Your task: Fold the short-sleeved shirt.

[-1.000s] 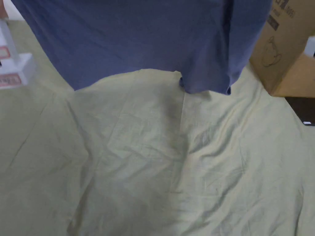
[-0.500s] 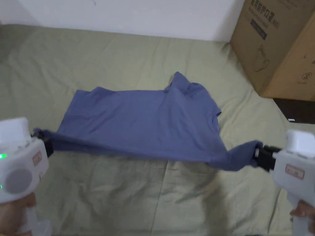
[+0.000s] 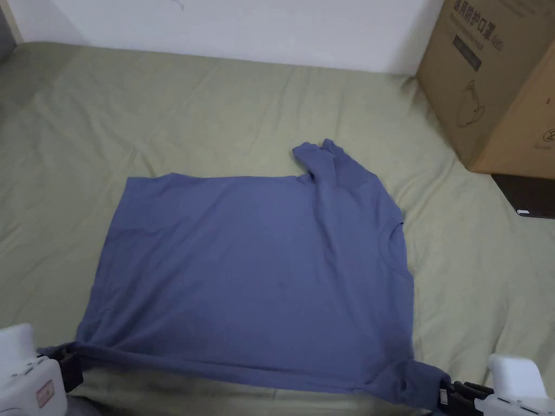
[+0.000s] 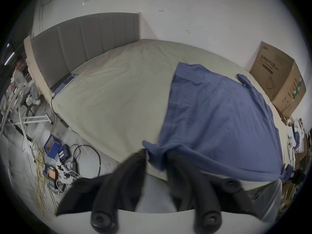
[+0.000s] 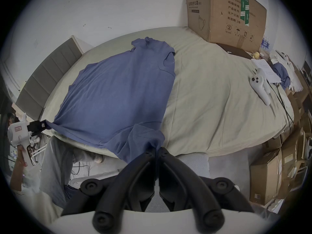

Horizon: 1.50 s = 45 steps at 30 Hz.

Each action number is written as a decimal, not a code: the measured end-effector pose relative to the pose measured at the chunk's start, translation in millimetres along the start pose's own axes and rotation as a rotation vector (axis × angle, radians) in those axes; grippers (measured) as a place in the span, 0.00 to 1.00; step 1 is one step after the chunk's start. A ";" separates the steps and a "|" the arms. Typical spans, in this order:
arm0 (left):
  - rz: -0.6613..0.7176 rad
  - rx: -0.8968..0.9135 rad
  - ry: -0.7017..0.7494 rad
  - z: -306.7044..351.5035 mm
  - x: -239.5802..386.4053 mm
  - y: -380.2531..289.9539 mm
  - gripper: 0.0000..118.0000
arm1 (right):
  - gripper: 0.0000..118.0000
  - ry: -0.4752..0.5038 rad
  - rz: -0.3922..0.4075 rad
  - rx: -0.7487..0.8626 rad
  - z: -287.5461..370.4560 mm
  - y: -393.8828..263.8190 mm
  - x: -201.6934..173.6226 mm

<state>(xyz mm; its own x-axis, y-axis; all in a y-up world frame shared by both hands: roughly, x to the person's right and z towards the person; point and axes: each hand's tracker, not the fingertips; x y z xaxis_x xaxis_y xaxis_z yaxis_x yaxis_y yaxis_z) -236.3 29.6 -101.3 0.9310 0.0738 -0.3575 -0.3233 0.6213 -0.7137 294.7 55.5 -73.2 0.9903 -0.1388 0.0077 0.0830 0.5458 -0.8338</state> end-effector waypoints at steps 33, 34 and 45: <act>-0.181 0.617 -0.315 102.9 135.1 111.7 0.00 | 0.00 -0.089 0.081 0.782 86.7 125.4 -109.2; -0.177 0.617 -0.310 101.5 134.2 110.0 0.00 | 0.00 -0.082 0.079 0.777 85.3 124.4 -108.9; -0.151 0.507 -0.312 79.8 121.6 155.6 0.00 | 0.00 -0.059 0.064 0.739 73.7 127.7 -99.0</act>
<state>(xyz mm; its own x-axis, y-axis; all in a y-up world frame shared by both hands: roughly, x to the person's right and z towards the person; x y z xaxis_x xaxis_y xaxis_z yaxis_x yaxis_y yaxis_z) -159.9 197.5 -207.7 0.9907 0.1337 -0.0270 -0.1348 0.9307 -0.3401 215.5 199.8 -139.7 0.9983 -0.0548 0.0183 0.0576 0.9679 -0.2446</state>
